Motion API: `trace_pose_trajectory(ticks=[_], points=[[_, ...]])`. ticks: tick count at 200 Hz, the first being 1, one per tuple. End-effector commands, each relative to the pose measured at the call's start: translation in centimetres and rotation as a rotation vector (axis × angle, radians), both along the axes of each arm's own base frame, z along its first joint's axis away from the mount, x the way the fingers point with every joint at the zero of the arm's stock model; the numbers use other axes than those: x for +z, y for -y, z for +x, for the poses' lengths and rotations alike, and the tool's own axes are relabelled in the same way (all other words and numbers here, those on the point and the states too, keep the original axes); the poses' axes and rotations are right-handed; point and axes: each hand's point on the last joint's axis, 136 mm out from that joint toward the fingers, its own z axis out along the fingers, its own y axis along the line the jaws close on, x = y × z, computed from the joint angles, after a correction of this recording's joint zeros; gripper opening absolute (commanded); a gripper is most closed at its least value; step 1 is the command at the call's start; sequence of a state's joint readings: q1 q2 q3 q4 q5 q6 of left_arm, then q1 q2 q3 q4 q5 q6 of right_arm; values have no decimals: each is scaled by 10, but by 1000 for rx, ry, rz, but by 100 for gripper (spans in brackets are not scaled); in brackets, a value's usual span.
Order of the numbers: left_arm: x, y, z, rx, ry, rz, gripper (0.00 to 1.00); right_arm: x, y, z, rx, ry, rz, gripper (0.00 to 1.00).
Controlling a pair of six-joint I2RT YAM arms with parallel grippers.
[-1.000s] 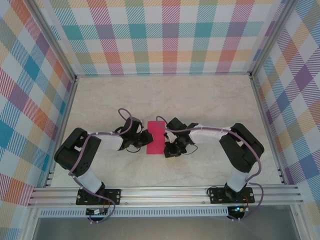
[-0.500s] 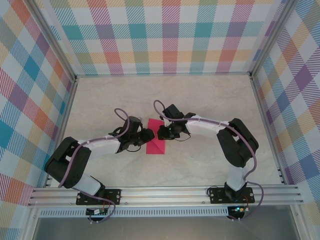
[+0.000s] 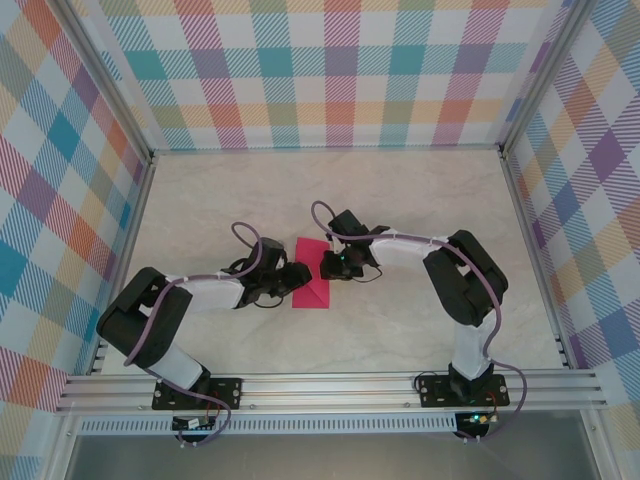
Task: Fold a paper plane with a square sheet of paper (pick it up from the middle)
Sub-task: Turn over the paper at the center of the table.
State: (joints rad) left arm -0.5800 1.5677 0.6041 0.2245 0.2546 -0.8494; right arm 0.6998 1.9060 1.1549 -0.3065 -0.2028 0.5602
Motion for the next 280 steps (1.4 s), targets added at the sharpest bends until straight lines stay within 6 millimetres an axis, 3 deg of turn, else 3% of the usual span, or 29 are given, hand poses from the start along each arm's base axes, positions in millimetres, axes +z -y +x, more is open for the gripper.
trace_pose_trajectory(ticks=[1,61,109,129,155,175,199,214,235,253,280], points=[[6,15,2,-30,21,-45,41,-5,1,-3,-12,-28,23,20],[12,25,15,-61,113,-87,25,5,0,-4,-24,-32,100,21],[22,18,18,-94,199,-19,9,46,15,3,-60,67,177,24],[33,6,16,-108,205,73,7,63,31,6,-96,137,165,33],[54,-25,8,-113,184,292,6,82,55,10,-137,236,109,48],[75,-54,0,-112,165,481,6,90,76,10,-170,301,37,63],[101,-76,1,-97,171,651,6,100,96,11,-210,370,-1,77],[108,-86,1,-88,162,746,6,104,107,11,-238,399,-28,85],[110,-90,6,-86,157,878,7,106,120,10,-268,432,-51,100],[107,-89,10,-84,143,990,7,106,130,7,-293,451,-65,100],[85,-71,16,-117,121,1134,7,106,145,4,-345,463,-90,100]])
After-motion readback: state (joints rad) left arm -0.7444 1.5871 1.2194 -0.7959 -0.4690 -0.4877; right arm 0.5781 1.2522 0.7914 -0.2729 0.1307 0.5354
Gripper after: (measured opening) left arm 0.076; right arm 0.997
